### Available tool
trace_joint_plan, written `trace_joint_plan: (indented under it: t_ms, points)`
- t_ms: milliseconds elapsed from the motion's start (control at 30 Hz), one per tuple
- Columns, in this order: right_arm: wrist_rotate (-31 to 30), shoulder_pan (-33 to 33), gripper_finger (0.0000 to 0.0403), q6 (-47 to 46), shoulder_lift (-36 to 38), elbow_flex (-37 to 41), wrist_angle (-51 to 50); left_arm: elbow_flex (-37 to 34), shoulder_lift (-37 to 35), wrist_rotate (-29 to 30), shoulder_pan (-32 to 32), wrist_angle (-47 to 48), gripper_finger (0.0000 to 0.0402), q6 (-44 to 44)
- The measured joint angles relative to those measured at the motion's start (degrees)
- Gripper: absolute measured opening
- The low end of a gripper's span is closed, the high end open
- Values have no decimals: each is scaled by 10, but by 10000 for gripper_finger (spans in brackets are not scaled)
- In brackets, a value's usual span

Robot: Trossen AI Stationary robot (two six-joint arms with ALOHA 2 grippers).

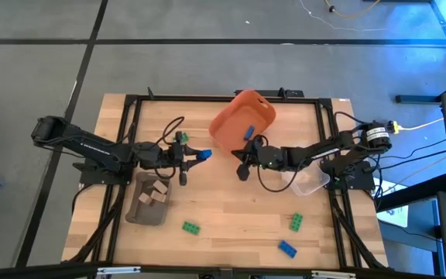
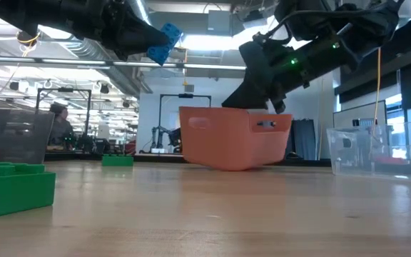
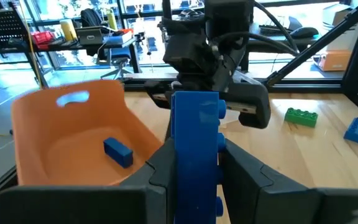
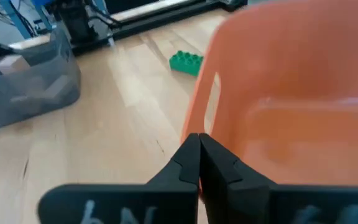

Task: Sort & place blocks by color
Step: Put the left blue game piece into the orange bin

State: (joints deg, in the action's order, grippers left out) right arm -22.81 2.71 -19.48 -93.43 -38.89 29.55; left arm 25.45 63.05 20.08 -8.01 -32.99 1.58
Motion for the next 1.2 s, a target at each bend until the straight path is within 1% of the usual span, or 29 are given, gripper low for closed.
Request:
trace_joint_plan:
  t_ms: [467,667,1200]
  points:
    - [-1,3,0,3,-1,2,-4,0,0,0,0,0,82,0]
    - [-1,3,0,18,-1,2,2,0,0,0,0,0,82,-1]
    - [0,-5,0,50,33,2,0,0,0,0,0,3,82,-11]
